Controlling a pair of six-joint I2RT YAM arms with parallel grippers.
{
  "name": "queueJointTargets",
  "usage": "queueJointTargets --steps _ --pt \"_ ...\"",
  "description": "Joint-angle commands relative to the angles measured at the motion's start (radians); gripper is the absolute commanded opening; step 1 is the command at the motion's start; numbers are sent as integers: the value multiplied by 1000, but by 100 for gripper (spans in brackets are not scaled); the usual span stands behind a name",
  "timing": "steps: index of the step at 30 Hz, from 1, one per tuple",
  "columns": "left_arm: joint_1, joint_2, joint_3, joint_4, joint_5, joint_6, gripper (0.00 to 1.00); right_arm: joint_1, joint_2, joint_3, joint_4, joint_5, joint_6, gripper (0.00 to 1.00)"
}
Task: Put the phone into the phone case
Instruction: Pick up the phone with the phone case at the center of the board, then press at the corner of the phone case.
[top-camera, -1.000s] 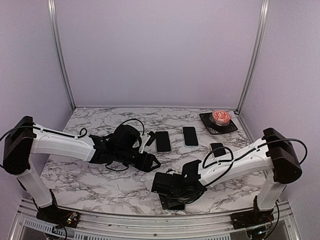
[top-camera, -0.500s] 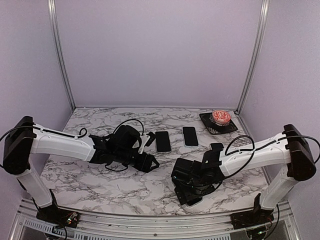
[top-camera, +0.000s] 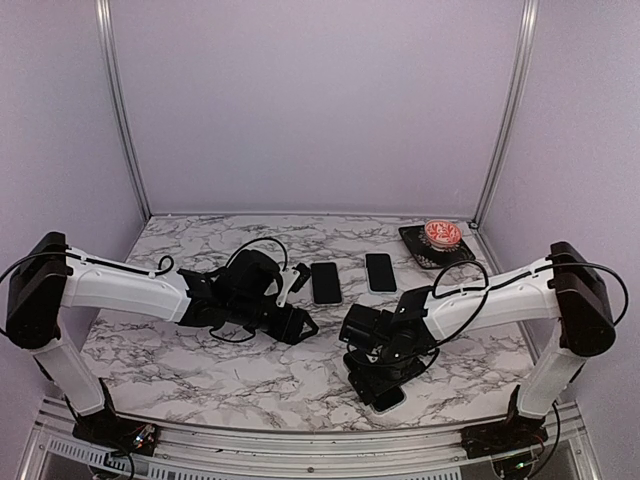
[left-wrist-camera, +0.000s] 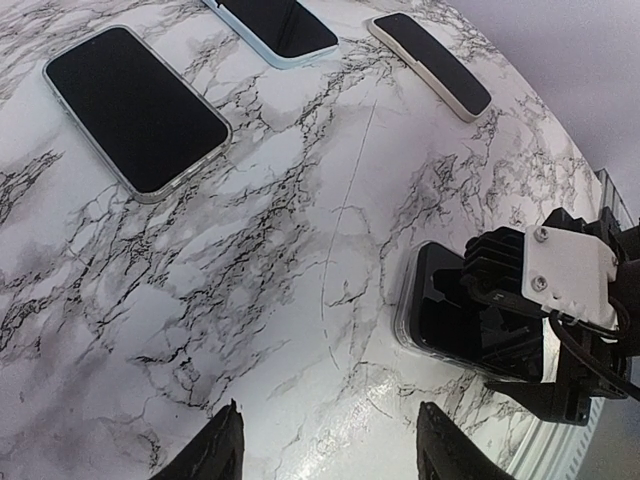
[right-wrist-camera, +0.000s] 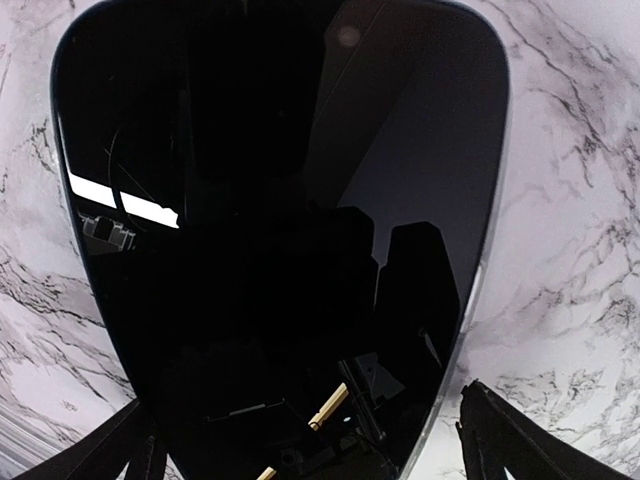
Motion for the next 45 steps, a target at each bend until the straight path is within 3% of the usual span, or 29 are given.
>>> queueJointTargets --steps 1,11,19,21,26,31,35,42,45 --pt "4 -14 -3 -18 4 15 58 -15 25 6 14 -27 -38 99" --pt "4 -6 -2 -18 15 16 58 -15 33 -20 91 -102 -43 76" --pt "5 3 1 -15 19 10 58 -12 -3 -13 92 -74 -39 39" --pt "5 12 4 -13 19 4 58 -9 -37 -22 125 -72 -45 34" --pt "7 52 25 -2 64 -34 60 -6 -109 -63 212 1 -40 25" --pt "36 86 19 124 160 -82 81 -6 -175 -115 317 56 -34 22" --pt "64 133 -7 366 296 -176 90 -6 -195 -146 419 120 -51 21" --pt "70 249 -49 744 386 -412 92 -5 -186 -169 519 167 -75 21" --pt "70 290 -58 805 386 -451 81 -5 -186 -172 532 165 -78 21"
